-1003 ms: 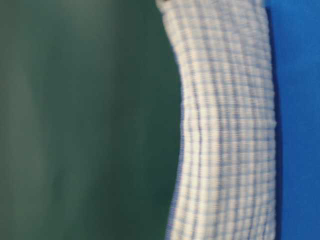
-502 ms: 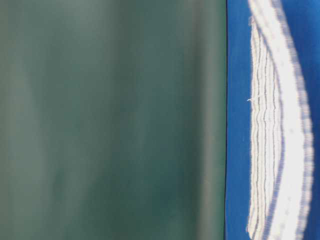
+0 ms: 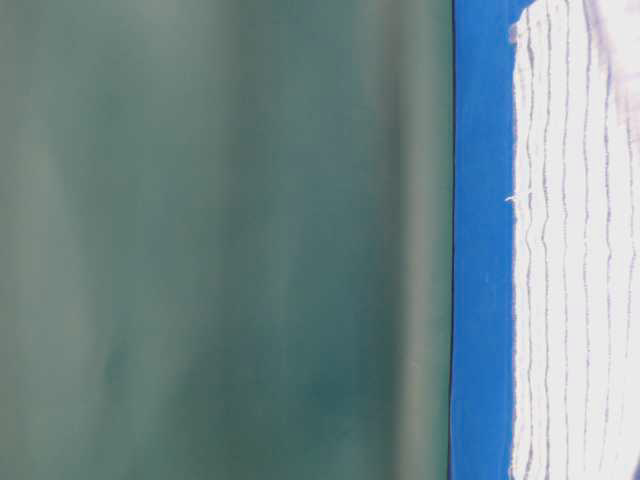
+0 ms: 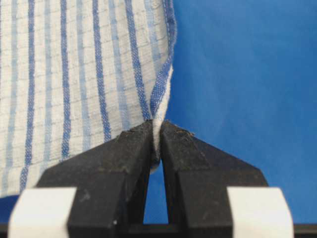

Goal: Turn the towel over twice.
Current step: 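Swing the held edge forward and lower it onto the table, then open both grippers and withdraw them to the towel's sides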

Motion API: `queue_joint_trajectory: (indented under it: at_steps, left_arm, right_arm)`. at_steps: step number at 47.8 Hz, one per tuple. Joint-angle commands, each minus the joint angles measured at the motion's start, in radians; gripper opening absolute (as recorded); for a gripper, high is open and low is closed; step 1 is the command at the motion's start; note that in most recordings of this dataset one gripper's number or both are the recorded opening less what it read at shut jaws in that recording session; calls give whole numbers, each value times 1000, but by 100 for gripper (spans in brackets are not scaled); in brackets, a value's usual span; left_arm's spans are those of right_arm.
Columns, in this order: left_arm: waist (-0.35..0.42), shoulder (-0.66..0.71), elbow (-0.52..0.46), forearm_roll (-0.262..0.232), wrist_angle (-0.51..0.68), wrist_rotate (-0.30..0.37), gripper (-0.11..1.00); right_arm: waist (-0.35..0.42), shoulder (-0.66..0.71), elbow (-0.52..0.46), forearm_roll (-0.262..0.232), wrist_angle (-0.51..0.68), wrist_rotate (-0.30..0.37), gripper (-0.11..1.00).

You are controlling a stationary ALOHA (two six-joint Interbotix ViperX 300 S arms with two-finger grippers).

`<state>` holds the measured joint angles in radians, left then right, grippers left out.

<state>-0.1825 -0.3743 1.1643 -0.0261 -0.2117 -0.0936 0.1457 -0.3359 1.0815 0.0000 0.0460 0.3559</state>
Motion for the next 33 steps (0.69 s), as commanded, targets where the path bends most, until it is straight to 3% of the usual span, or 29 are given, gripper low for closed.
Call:
queue_joint_trajectory:
  at_steps: [1, 8, 17, 22, 27, 29, 33]
  left_arm:
    - [-3, 0, -20, 0, 9, 0, 5]
    - [-2, 26, -34, 0, 15, -2, 19]
    - [-2, 49, -60, 0, 63, -11, 59]
    - [-2, 46, -67, 0, 104, -8, 72]
    - [3, 31, -75, 0, 121, 0, 71]
    - [9, 23, -78, 0, 123, 2, 72]
    - [34, -5, -83, 0, 123, 5, 72]
  right_arm:
    - [3, -3, -23, 3, 6, -2, 5]
    - [3, 14, -34, 3, 25, 8, 5]
    - [15, 32, -52, 3, 26, 46, 8]
    - [26, 32, -54, 3, 26, 51, 38]
    - [28, 26, -55, -2, 31, 51, 64]
    - [26, 21, -57, -5, 35, 44, 67]
    - [20, -5, -66, -18, 61, 35, 62]
